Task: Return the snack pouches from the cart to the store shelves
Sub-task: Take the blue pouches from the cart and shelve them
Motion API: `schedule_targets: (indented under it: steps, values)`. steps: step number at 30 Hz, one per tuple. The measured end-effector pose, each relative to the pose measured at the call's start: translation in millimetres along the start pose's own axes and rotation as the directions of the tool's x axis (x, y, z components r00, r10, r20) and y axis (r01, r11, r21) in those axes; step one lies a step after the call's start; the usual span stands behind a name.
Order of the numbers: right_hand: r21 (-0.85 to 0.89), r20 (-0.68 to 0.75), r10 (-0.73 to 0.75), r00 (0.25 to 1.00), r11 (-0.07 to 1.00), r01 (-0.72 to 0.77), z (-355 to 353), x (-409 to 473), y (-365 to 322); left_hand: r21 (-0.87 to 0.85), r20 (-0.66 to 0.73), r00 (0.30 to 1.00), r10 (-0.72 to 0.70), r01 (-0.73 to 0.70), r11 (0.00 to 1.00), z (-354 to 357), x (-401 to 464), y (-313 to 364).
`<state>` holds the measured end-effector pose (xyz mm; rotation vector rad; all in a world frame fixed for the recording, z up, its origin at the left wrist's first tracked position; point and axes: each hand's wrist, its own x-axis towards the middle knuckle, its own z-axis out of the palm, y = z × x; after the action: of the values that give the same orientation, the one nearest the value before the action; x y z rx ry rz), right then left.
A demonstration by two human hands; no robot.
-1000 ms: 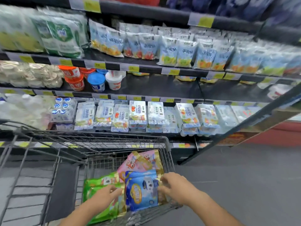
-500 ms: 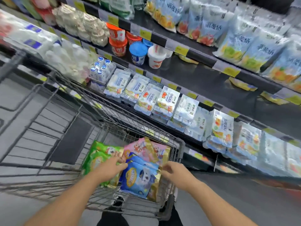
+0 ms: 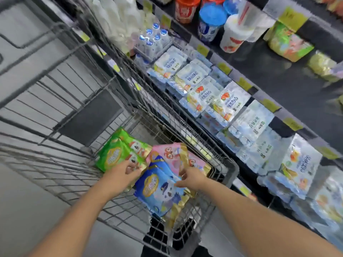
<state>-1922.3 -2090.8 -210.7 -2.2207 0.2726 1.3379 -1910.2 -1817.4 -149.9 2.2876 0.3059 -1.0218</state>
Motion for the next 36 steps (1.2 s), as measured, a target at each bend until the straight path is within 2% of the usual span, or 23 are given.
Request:
schedule_targets:
  steps: [8,12,15,18,22,26,28,30,33,36]
  values:
    - [-0.222,0.089,0.072,0.993,0.974,-0.051,52.3,71.1,-2.2,-0.071,-0.012,1.0,-0.019,0.018,0.997,4.8,34.5,-31.5]
    - [-0.248,0.153,0.127,0.98,0.965,-0.086,60.8,79.6,-4.2,-0.077,-0.01,1.0,-0.017,0.016,0.997,9.9,48.7,-31.1]
    - [-0.147,0.184,0.13,0.974,0.984,-0.103,61.2,81.1,-3.4,-0.07,0.015,1.0,-0.022,0.023,0.997,17.0,56.7,-25.1]
    - [-0.249,0.203,0.128,0.971,0.966,-0.076,65.0,84.3,-4.4,-0.083,0.052,0.998,-0.034,0.038,0.996,25.8,63.8,-22.8]
    - [-0.338,0.206,0.061,0.977,0.941,0.012,67.0,79.4,-3.3,-0.069,0.051,0.997,-0.055,0.059,0.996,33.3,68.9,-17.7]
    - [-0.376,0.092,-0.068,0.993,0.921,0.098,42.5,61.1,-13.8,-0.171,-0.088,0.983,-0.16,0.144,0.975,30.4,67.8,-18.7]
    - [-0.292,-0.06,-0.139,0.988,0.949,0.116,8.8,48.8,-24.3,-0.291,-0.184,0.943,-0.276,0.216,0.932,32.3,66.7,-23.0]
    - [-0.127,-0.216,-0.19,0.958,0.978,0.166,-29.9,36.2,-39.7,-0.422,-0.211,0.879,-0.428,0.313,0.851,47.4,69.2,-29.3]
    - [0.2,-0.299,-0.242,0.923,0.93,0.309,-72.0,18.3,-69.8,-0.509,-0.091,0.785,-0.613,0.493,0.705,92.8,76.6,-27.3]
    - [0.402,-0.306,-0.338,0.89,0.802,0.443,-90.2,12.1,-97.4,-0.549,0.103,0.778,-0.62,0.565,0.617,144.2,86.3,-14.6]
